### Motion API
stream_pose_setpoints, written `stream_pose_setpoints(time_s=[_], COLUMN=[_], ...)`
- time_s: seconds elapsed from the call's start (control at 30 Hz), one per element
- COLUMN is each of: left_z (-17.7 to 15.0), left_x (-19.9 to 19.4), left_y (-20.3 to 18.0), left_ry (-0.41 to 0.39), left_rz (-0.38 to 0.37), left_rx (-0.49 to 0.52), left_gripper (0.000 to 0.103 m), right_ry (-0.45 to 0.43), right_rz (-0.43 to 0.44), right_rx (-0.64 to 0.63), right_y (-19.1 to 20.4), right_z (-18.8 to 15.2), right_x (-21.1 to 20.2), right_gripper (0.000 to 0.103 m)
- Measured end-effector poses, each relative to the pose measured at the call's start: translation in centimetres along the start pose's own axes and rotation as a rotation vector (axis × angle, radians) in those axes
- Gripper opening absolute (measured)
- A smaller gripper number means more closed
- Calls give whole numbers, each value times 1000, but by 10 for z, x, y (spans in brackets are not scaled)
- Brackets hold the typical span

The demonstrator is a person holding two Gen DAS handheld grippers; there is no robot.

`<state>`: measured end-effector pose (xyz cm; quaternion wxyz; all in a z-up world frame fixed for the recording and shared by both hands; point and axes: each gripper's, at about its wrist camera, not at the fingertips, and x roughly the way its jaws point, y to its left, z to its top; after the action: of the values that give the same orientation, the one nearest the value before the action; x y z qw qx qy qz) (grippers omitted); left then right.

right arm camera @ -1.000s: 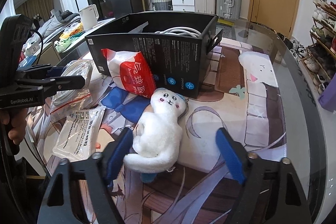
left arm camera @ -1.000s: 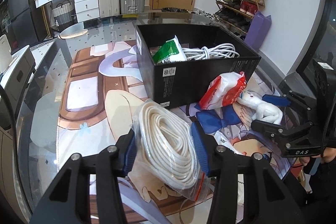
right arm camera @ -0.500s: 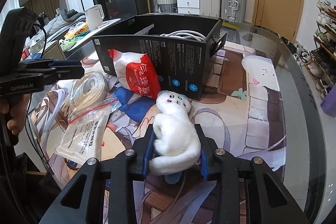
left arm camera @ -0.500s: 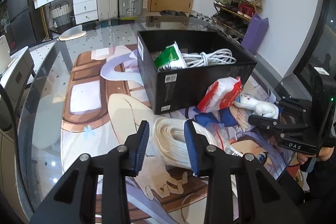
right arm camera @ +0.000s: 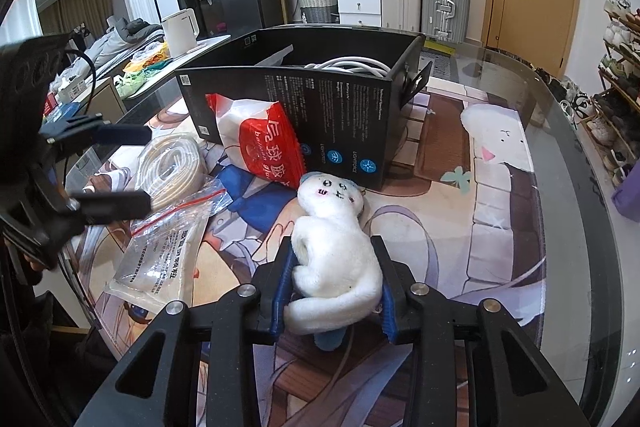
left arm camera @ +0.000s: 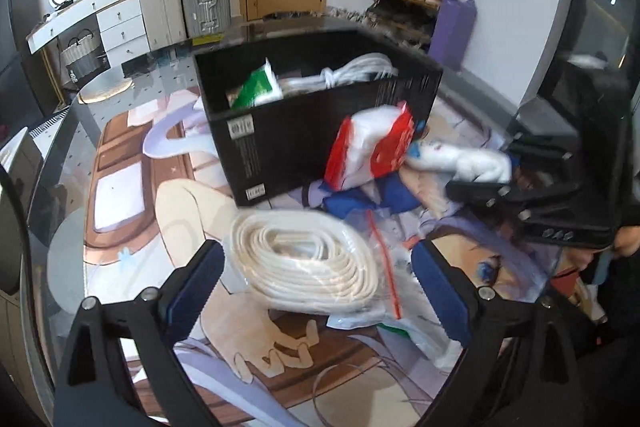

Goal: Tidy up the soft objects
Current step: 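Lift the bagged cable with the left tool while the right tool lifts the plush cat over the box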

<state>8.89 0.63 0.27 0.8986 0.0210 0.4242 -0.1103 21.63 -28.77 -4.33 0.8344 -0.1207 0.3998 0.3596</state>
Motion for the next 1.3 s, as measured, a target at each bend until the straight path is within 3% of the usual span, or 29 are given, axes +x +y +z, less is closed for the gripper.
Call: stream_pose_setpoints(time_s=[0.1,0.23,0.33,1.0,1.3], left_z=[-3,-5,-4,9,17], left_x=[8,11,6,-47,-64], left_y=[-2,0,1,9,11], left_ry=[27,34,21,-112,-178], left_rz=[14,-12,-24,-43,-30], left_rx=[8,-10,-17,-30,-61], left_gripper=[95,68,58,57,57], right_ry=[0,-1,-1,-91,-172], right_rz=[3,3,1,8,27], right_rx=[0,-1,-5,-62,-71], right_y=[0,-1,0,7,12], right_z=[-1,-1,-1,7,15], right_x=[0,0,0,-50,-85], right_gripper=[36,36,36,35,35])
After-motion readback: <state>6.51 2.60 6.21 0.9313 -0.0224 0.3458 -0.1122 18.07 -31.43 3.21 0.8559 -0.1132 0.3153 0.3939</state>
